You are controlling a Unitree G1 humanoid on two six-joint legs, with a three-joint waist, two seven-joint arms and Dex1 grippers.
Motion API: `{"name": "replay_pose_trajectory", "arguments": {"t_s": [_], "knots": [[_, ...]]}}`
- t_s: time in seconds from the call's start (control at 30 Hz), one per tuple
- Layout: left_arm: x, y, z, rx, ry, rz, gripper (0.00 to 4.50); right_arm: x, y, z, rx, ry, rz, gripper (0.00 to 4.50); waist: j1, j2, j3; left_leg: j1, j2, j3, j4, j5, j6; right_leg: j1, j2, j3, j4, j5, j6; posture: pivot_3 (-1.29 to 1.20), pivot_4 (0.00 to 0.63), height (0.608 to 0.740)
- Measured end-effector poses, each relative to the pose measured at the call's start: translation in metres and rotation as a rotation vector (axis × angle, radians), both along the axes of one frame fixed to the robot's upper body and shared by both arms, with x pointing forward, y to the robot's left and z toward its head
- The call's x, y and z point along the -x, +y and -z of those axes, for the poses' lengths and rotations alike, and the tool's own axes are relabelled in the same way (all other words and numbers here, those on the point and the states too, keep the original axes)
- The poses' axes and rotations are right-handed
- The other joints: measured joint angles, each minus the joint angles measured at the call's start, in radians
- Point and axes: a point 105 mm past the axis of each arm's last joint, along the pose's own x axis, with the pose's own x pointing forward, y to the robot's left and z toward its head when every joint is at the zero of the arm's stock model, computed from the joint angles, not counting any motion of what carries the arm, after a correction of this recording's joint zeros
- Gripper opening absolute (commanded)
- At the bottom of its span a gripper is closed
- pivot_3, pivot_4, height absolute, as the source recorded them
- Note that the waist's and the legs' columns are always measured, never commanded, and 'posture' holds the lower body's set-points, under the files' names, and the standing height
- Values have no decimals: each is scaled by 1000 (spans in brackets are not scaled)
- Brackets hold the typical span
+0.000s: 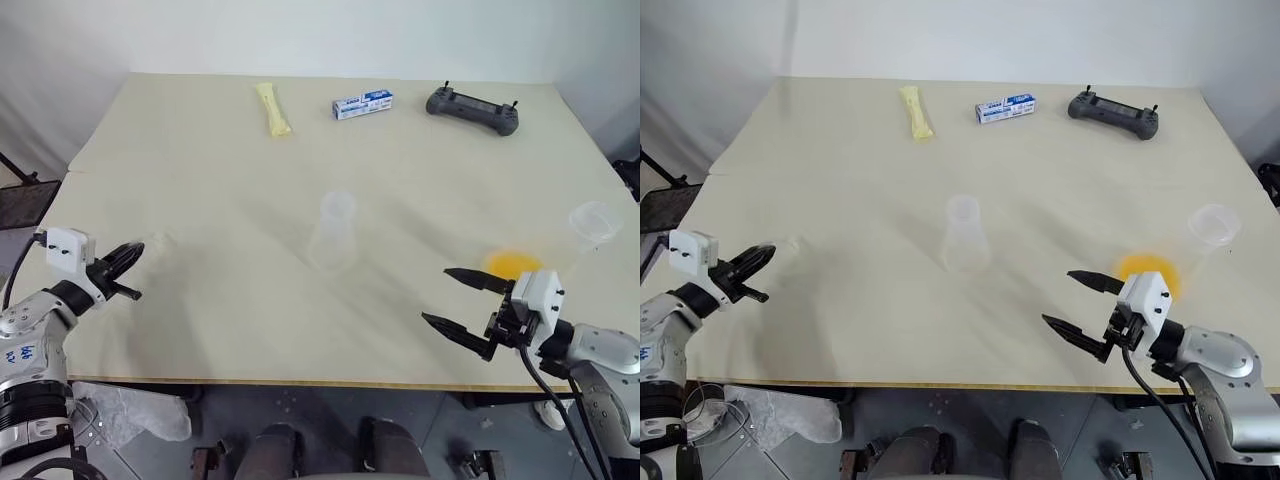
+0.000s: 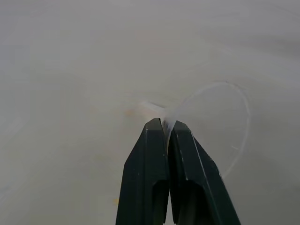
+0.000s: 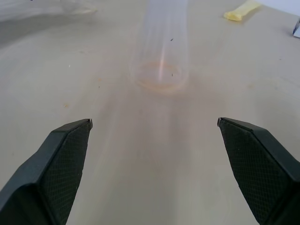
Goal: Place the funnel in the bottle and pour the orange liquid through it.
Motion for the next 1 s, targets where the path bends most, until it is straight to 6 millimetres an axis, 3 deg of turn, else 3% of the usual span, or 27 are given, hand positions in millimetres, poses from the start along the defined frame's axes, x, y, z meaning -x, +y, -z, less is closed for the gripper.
{"name": "replay_pose_trajectory", "arguments": {"t_s": [0.2,0.4,0.73,1.0], "knots": [[-5,-22,-22,32,-20,99,28,-1,0,-1,-1,-5,-3,4500,0,0,0,0,0,0,0,0,0,0,0,0,0,0,0,0,150,740],[-14,-73,-68,59,-30,296,28,-2,2,-7,-8,-28,-20,4500,-1,0,0,0,0,0,0,0,0,0,0,1,1,0,0,0,150,740],[-15,-138,-117,89,4,595,28,-7,5,-13,-24,-63,-2,4500,-1,0,0,0,0,0,0,0,0,0,1,1,1,0,0,0,150,740],[-17,-175,-142,93,184,804,28,-8,5,-11,-33,-76,30,4500,-1,0,0,-2,0,0,1,0,1,-1,2,0,0,0,0,0,150,740]]}}
